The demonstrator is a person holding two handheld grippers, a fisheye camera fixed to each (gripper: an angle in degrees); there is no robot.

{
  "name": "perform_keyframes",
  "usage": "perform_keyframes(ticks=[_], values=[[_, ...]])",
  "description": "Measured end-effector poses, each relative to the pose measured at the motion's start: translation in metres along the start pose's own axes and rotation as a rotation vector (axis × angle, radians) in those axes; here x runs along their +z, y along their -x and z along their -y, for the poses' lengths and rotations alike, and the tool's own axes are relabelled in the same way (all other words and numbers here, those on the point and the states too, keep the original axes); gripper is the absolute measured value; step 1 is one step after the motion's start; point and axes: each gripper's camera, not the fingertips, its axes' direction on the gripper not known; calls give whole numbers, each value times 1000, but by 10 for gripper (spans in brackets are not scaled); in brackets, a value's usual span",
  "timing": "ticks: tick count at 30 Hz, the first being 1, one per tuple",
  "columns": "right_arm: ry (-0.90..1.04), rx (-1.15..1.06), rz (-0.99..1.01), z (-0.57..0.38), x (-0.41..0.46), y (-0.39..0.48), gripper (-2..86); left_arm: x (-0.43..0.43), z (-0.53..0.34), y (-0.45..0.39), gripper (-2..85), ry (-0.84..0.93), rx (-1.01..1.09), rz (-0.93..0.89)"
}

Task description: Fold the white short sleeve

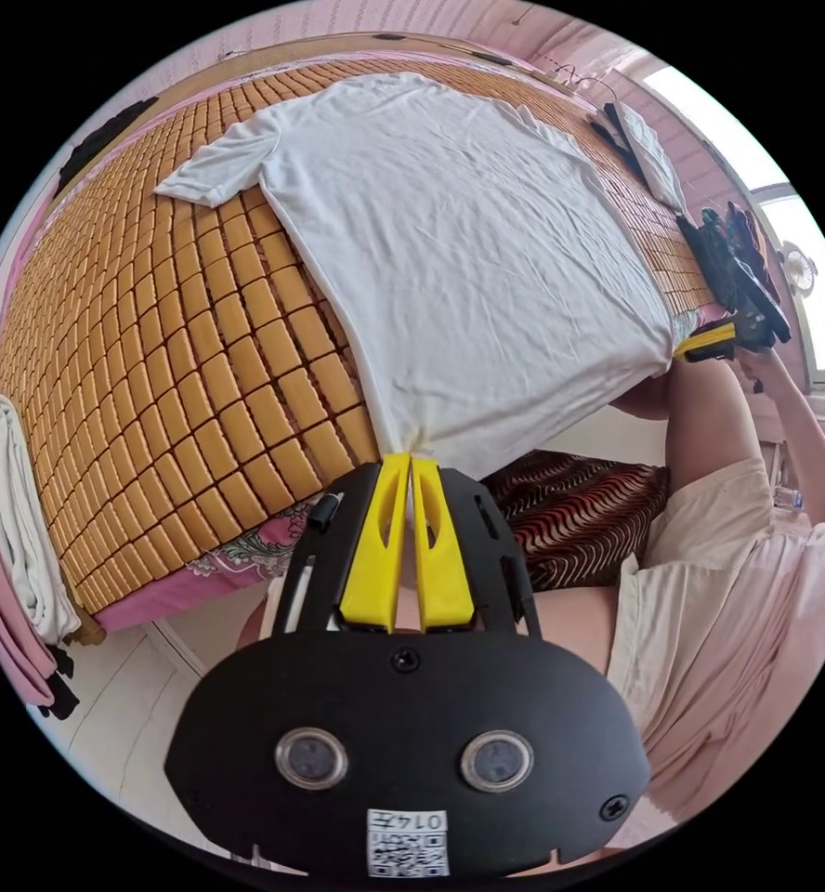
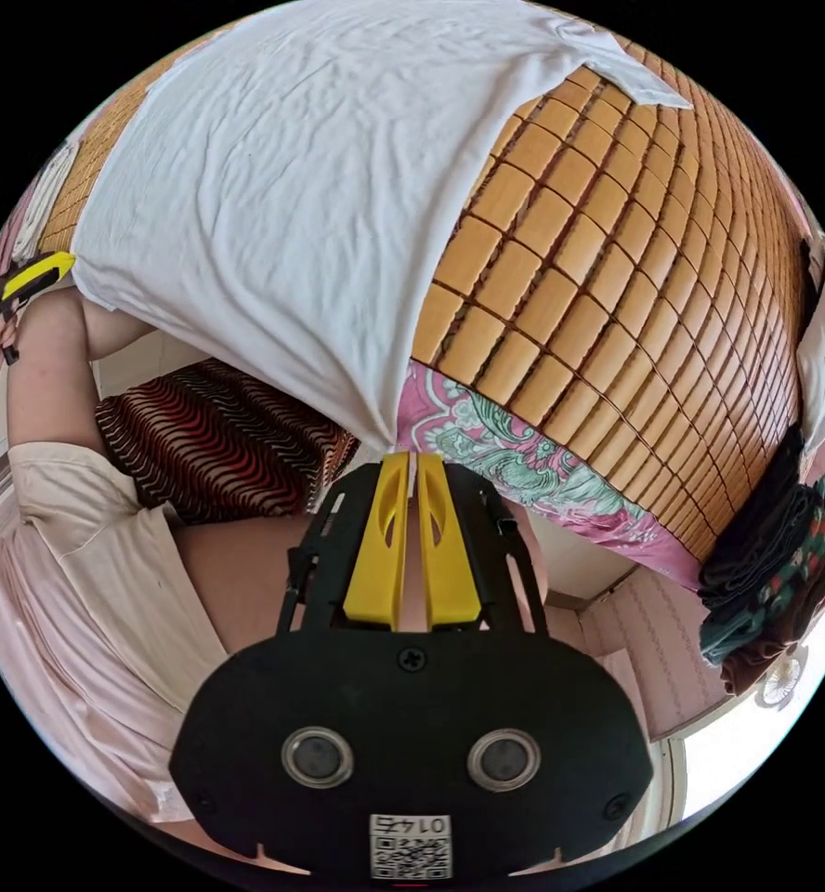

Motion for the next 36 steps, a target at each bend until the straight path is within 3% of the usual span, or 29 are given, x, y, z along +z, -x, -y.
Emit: perform_keyframes(ticks=[3,9,14,19,26,36], values=[[-11,12,-36,-5,-13,2,4,-14,-9,10,-9,-72,-19,-32],[-260,3,95,3,-74,12,6,-54,-27,50,0,-345,-115,-56],[-454,-138,104,58,-139,60,-2,-70,-29,96,43,-681,-273,-60],[-565,-320,39,121,-195,131,5,-65,-8,126,66,-838,-293,-17],[-613,-533,-93,216,-250,238,60,-47,18,173,84,-827,-301,-91],[-552,-585,-83,335,-285,334,73,-41,26,227,45,-757,-393,-197]])
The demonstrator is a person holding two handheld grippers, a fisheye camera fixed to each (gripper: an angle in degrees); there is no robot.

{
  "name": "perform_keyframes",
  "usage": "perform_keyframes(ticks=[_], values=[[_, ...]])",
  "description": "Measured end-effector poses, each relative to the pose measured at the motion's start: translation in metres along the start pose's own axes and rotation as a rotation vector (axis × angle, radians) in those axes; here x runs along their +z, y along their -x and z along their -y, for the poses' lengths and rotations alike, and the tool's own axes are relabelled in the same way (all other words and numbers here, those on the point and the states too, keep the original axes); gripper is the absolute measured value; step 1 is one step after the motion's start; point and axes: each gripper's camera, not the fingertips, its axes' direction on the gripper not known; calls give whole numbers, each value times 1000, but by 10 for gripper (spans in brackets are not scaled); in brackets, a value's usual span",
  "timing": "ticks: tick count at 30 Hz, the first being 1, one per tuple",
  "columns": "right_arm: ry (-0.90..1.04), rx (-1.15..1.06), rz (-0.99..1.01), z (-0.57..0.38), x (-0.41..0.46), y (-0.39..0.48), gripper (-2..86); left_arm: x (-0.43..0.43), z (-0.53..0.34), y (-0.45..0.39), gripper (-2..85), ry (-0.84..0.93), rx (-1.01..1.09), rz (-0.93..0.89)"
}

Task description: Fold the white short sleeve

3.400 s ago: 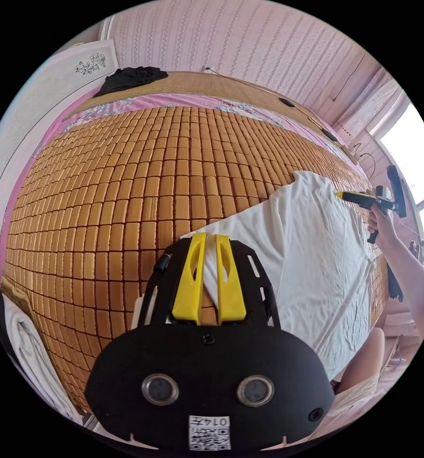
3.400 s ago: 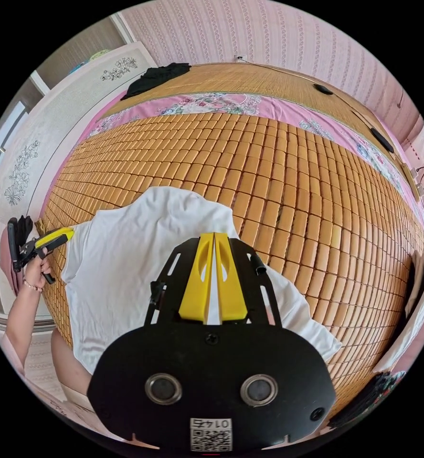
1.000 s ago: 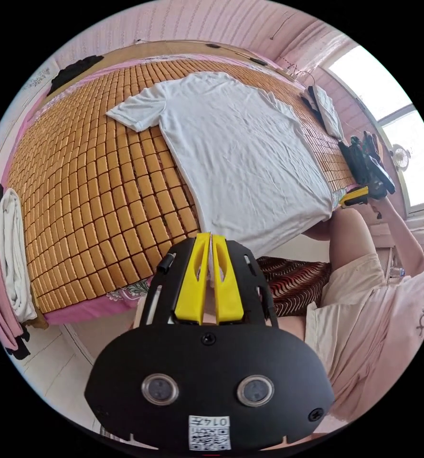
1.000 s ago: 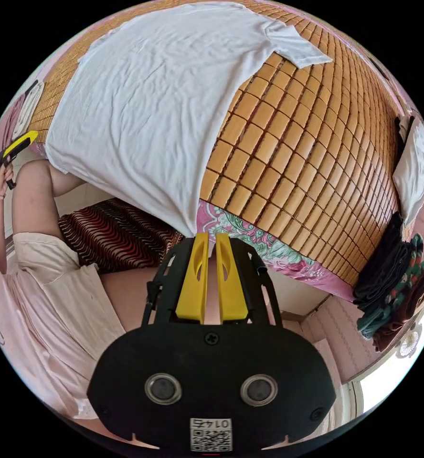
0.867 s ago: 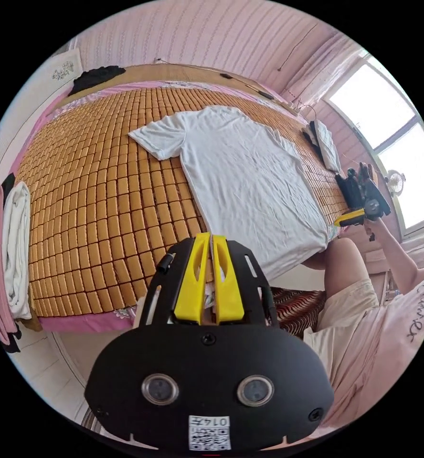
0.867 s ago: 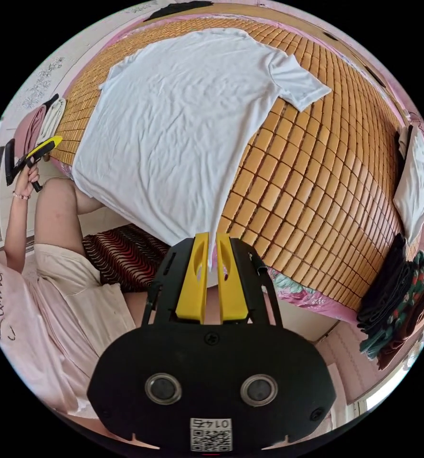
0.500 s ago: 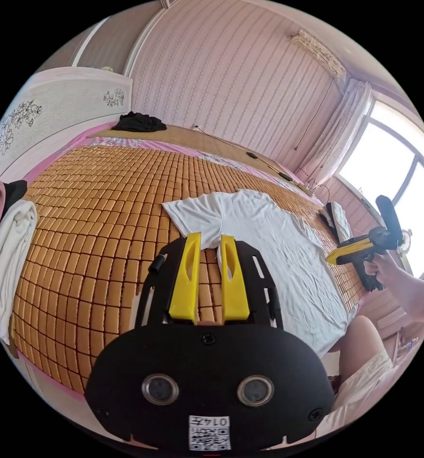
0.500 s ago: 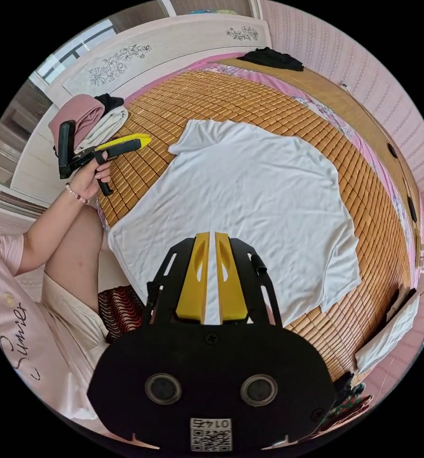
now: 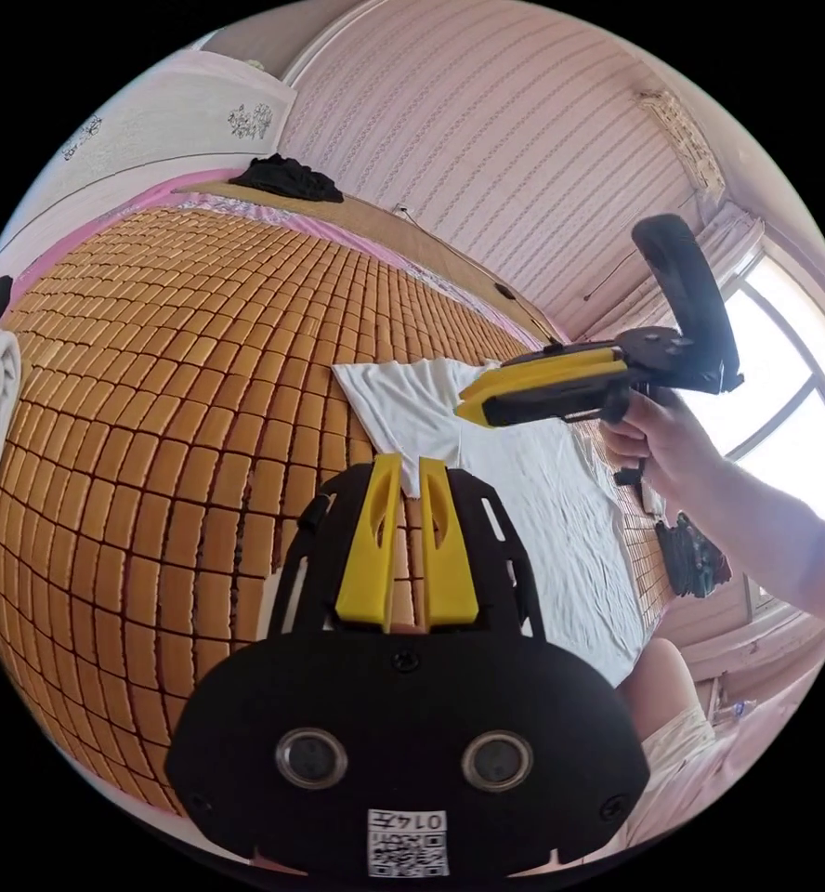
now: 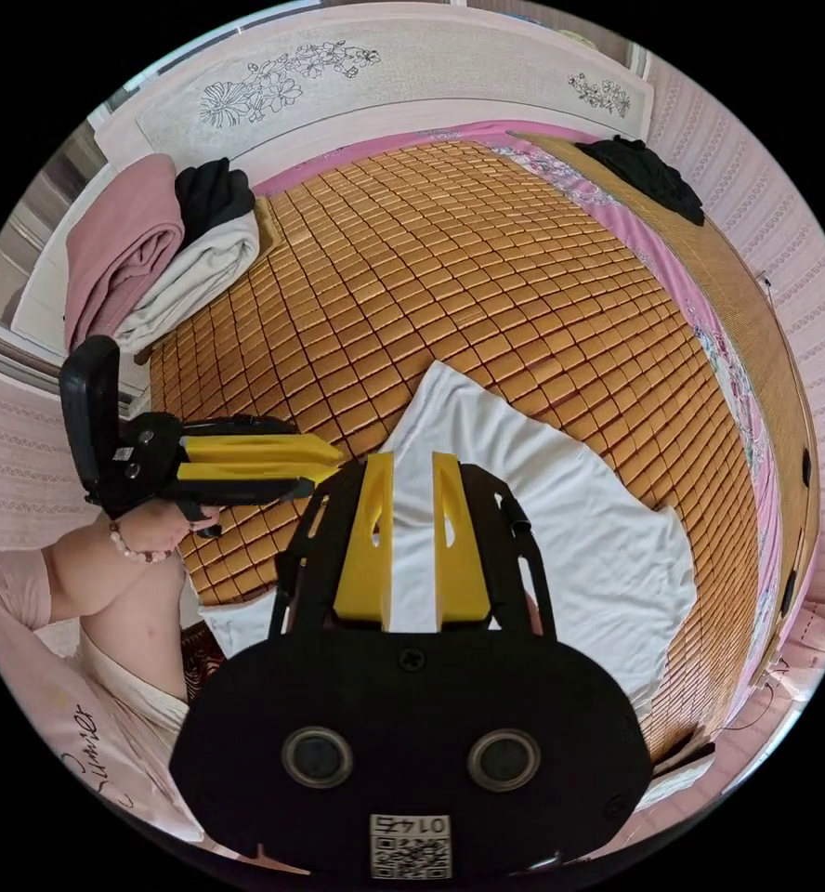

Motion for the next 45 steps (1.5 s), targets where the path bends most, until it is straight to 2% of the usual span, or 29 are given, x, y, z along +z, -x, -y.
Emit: perform_keyframes(ticks=[9,15,24,30,32,34,37,38,40,42,45], values=[[57,24,-46,70,29,-2,79,27,9,3,72,78,56,7],[109,7,-88,87,50,2,86,42,13,9,27,133,23,1],[56,80,-80,75,46,-18,10,54,16,10,-8,142,31,5],[-284,302,95,-9,-11,-67,8,57,14,3,-8,104,59,34],[-413,407,95,-70,-39,-85,13,50,12,-7,-7,22,127,-49],[-458,482,51,-119,-53,-97,18,41,10,-20,-5,-59,201,-159],[-353,578,-11,-180,-38,-117,33,38,7,-46,11,-88,323,-197],[-250,600,-11,-193,-24,-125,41,45,6,-52,22,-64,337,-204],[-161,615,-9,-206,-12,-134,58,59,5,-57,39,0,333,-247],[-175,599,-15,-211,-14,-137,60,73,4,-64,47,70,331,-256],[-199,537,-46,-195,-20,-141,59,93,-1,-82,50,145,390,-169]])
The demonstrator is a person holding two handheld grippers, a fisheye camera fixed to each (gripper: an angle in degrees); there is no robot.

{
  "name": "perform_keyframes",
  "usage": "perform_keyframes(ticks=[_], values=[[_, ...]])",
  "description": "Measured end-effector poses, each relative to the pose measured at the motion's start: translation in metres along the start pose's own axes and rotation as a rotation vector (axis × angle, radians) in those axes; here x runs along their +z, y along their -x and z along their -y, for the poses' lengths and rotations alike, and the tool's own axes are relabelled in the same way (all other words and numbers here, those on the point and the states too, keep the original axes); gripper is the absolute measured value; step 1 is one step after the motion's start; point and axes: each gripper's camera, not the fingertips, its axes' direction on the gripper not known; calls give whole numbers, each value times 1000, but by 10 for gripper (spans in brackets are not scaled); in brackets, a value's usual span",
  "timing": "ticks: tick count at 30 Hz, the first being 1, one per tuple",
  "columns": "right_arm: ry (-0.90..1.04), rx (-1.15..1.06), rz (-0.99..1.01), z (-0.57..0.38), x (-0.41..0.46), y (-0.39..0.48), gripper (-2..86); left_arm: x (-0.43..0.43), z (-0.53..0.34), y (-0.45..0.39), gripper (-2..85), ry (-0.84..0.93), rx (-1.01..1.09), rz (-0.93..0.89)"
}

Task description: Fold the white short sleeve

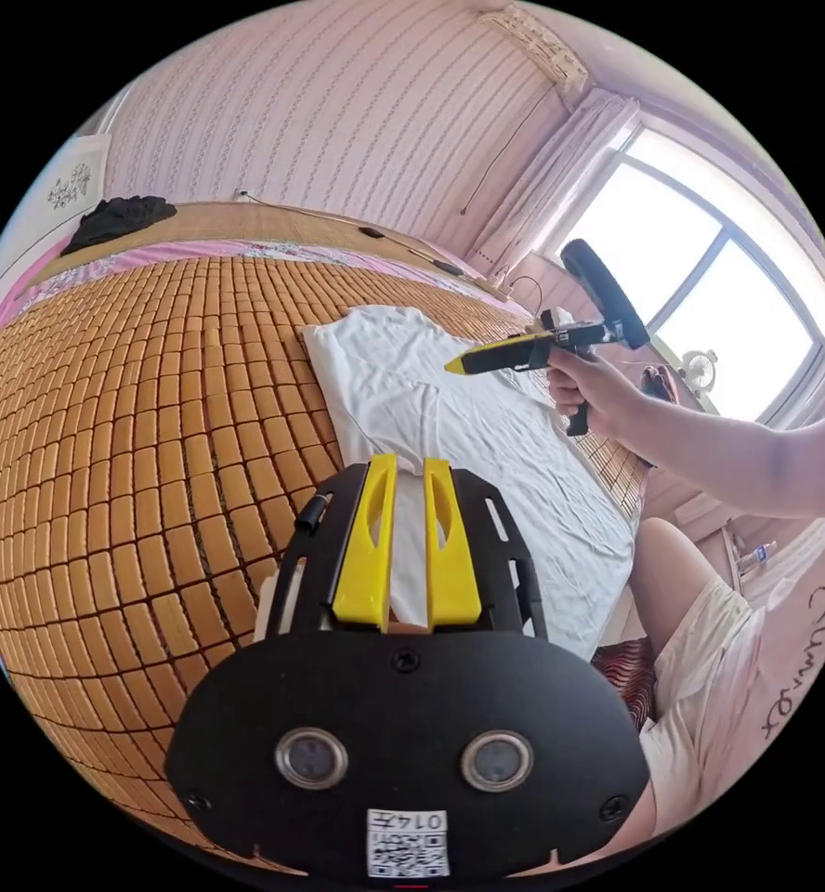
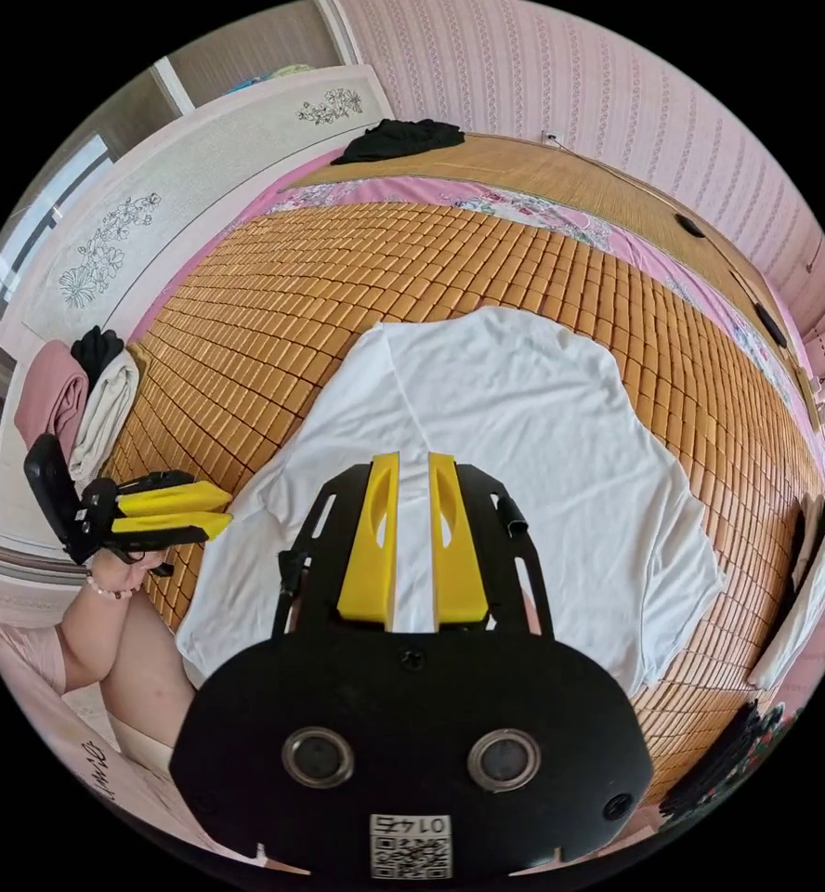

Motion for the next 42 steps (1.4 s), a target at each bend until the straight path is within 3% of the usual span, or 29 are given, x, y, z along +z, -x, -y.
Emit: perform_keyframes(ticks=[7,10,16,24,31,36,42], values=[[113,-122,-32,52,33,13,74,46,6,-18,17,140,-1,137],[94,-95,-43,30,25,3,71,54,9,-25,6,155,28,203],[242,-63,-131,-25,44,-38,52,74,11,-18,-4,169,-21,153],[88,67,-4,-87,6,-100,62,83,14,-27,-9,126,-18,137],[-15,274,-158,-227,-55,-198,61,69,12,-52,-9,65,52,164],[-140,425,-170,-319,-74,-253,48,103,39,-83,-10,91,48,55],[-222,557,-21,-371,-58,-294,70,181,119,-161,-9,167,246,-7]])
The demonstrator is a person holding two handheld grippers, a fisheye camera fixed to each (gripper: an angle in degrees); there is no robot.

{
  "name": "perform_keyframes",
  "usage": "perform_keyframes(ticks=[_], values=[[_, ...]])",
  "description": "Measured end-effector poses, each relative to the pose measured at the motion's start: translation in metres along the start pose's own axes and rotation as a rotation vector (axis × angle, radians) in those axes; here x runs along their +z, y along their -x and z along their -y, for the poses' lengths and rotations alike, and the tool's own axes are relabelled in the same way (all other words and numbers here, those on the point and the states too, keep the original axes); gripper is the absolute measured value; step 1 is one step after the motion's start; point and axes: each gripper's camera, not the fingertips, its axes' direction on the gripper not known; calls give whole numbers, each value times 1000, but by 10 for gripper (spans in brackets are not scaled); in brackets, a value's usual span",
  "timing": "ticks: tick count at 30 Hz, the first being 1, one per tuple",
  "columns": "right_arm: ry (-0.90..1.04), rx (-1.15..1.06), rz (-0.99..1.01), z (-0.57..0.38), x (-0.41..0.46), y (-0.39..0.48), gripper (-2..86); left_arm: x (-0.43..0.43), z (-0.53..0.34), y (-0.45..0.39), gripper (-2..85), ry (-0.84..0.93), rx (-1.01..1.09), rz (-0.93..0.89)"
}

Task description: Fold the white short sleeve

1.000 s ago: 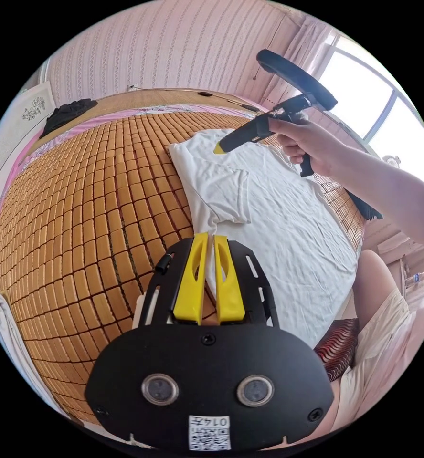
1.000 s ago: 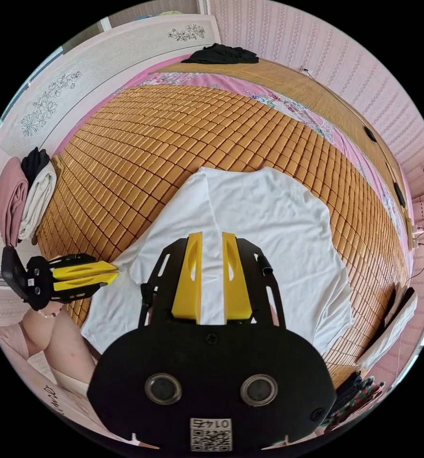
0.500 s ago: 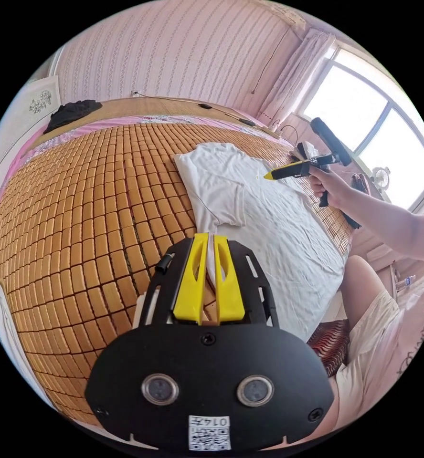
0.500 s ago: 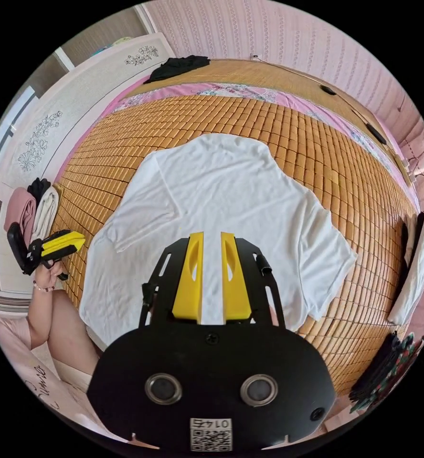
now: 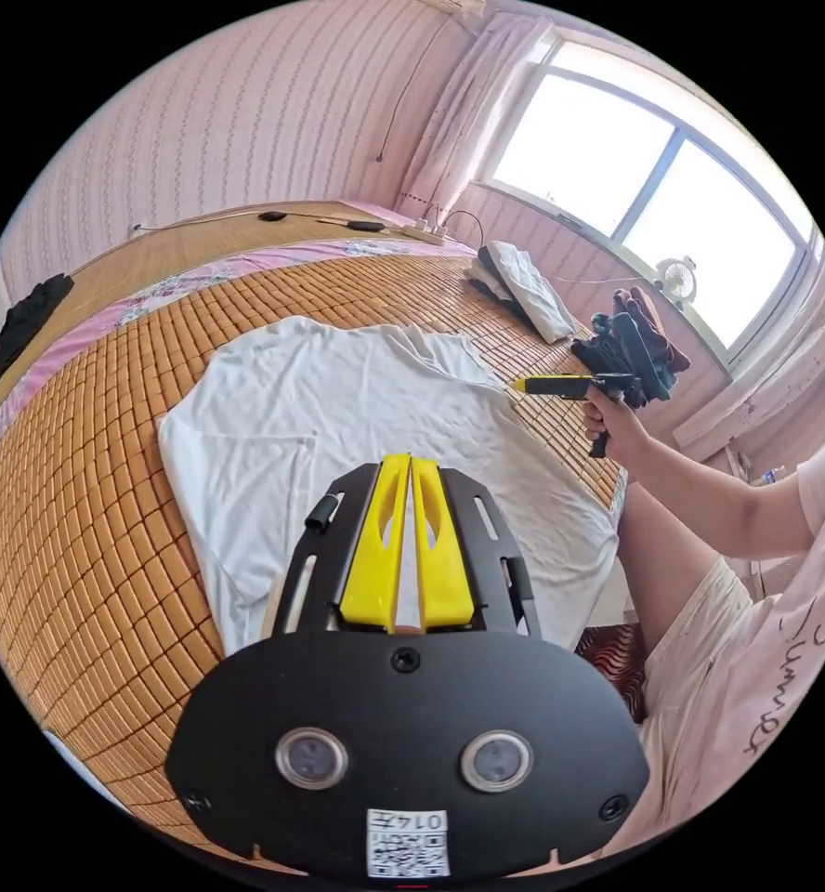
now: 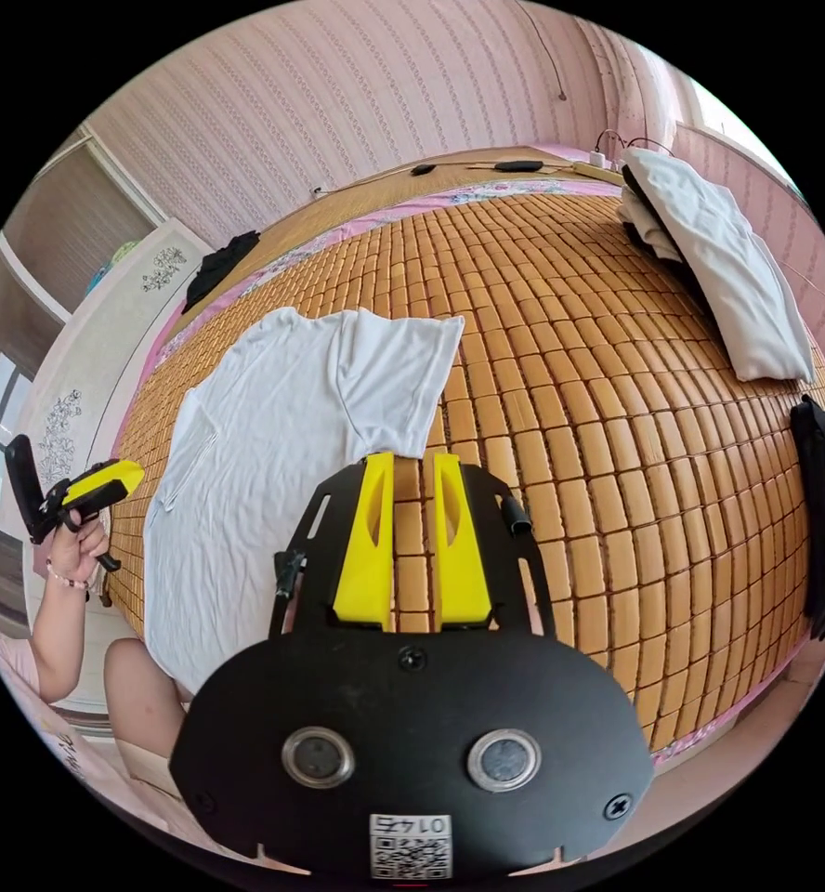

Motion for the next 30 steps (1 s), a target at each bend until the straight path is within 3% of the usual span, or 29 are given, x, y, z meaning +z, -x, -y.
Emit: perform_keyframes(ticks=[8,17,23,25,30], values=[[-39,-97,-37,-11,8,-25,74,90,143,-51,-4,46,183,30],[-53,-99,-7,-22,6,-52,26,214,250,-75,19,207,108,-69],[-48,-73,41,-22,7,-68,16,275,282,-81,71,304,54,-16],[-46,-65,60,-22,8,-73,14,289,286,-83,39,367,73,0],[-48,-71,81,-15,7,-80,12,276,291,-76,-7,325,89,70]])
